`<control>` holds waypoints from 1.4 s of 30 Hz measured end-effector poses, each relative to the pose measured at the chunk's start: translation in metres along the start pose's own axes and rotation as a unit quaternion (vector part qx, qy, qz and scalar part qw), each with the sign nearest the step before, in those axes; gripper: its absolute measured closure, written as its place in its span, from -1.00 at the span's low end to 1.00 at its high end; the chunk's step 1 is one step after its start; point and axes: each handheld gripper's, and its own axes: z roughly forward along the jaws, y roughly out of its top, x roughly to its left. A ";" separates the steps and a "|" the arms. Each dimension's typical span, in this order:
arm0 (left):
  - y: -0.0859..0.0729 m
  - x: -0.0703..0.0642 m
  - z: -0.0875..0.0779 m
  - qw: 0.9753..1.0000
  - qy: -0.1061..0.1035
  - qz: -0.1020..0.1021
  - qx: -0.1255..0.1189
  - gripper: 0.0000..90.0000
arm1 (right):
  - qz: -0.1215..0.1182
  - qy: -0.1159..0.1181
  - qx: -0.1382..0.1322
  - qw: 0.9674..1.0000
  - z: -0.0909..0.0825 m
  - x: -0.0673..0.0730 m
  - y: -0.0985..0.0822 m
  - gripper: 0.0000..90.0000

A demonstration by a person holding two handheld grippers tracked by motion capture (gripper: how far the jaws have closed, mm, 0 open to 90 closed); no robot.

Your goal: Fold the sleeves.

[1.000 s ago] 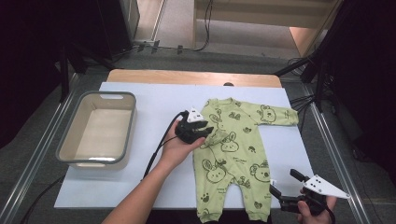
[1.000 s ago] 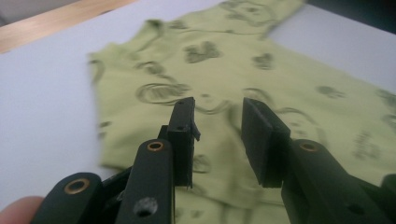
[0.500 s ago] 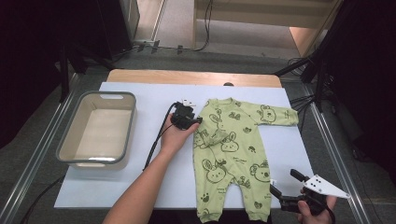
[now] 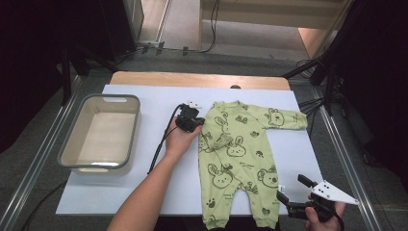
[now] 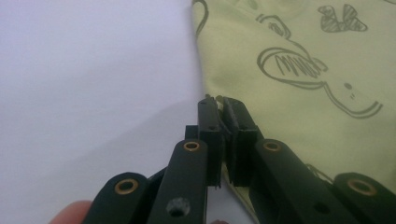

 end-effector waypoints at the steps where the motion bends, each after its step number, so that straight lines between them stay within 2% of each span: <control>1: 0.001 0.001 0.000 1.000 0.001 -0.001 0.000 0.91 | 0.000 0.000 -0.001 1.000 0.000 0.000 0.000 -1.00; 9: 0.005 0.013 0.000 1.000 0.009 0.000 0.002 0.92 | 0.001 -0.001 0.001 1.000 0.000 0.000 0.000 -1.00; 13: 0.007 0.024 -0.003 1.000 0.022 0.000 0.005 0.91 | 0.000 -0.002 0.000 1.000 0.000 -0.001 0.000 -1.00; 22: 0.009 0.047 -0.012 0.999 0.045 -0.028 0.000 0.91 | 0.000 -0.002 0.001 1.000 0.000 -0.001 -0.001 -1.00; 25: 0.007 0.050 -0.012 0.999 0.039 -0.037 0.004 0.88 | 0.000 -0.002 0.002 1.000 0.001 -0.001 -0.001 -1.00; 26: 0.006 0.050 -0.013 0.999 0.038 -0.038 0.003 0.82 | -0.001 -0.001 0.001 1.000 0.001 -0.001 -0.001 -1.00; 29: 0.004 0.044 -0.021 0.998 0.045 -0.048 -0.020 0.46 | 0.000 -0.002 0.002 1.000 0.000 0.000 -0.001 -1.00; 31: 0.002 0.038 -0.028 0.998 0.043 -0.042 -0.030 0.33 | -0.001 -0.003 0.000 1.000 0.000 -0.001 -0.001 -1.00; 34: -0.005 0.024 -0.040 0.998 0.022 -0.025 -0.045 0.31 | 0.001 -0.003 0.001 1.000 0.000 -0.001 -0.001 -1.00; 37: -0.012 0.008 -0.047 0.999 -0.003 0.007 -0.043 0.31 | -0.001 -0.003 0.002 1.000 0.000 0.000 0.000 -1.00; 40: -0.018 -0.007 -0.053 0.998 -0.040 0.027 -0.046 0.31 | -0.003 -0.002 0.002 1.000 0.001 0.001 0.000 -1.00; 42: -0.020 -0.016 -0.055 0.997 -0.055 0.037 -0.045 0.32 | -0.003 0.000 0.001 1.000 0.001 0.002 0.001 -1.00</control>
